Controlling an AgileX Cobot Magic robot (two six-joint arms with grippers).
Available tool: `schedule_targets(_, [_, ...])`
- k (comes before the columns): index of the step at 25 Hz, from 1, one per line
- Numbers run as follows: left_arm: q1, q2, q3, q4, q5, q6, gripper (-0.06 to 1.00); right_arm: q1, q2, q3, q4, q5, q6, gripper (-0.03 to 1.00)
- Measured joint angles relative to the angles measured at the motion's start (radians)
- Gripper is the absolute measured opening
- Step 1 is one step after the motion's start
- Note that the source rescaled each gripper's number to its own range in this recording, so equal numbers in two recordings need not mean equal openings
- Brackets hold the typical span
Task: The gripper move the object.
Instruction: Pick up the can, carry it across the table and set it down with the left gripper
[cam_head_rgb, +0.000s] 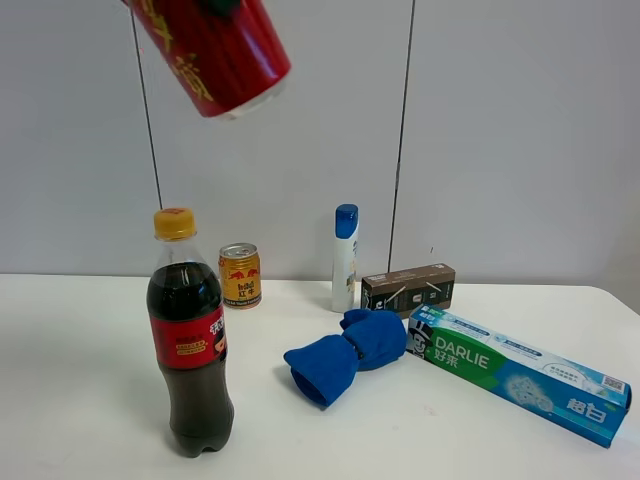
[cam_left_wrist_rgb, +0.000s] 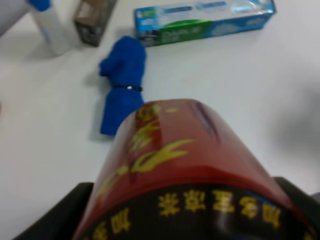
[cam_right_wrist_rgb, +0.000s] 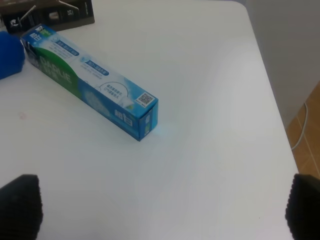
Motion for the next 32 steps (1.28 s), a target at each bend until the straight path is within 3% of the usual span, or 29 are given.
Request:
schedule_targets(10, [-0.17, 0.223, -0.116, 0.063, -0.001, 0.021, 0.01, 0.0, 0.0, 0.0, 0.0, 0.0, 0.0, 1.0])
schedule_targets(24, [-0.222, 0.612, -0.365, 0.07, -0.005, 0.049, 0.01, 0.0, 0.0, 0.0, 0.0, 0.0, 0.0, 1.0])
schedule_targets(32, [-0.289, 0.788, -0.394, 0.123, -0.008, 0.051, 0.01, 0.0, 0.0, 0.0, 0.0, 0.0, 0.0, 1.0])
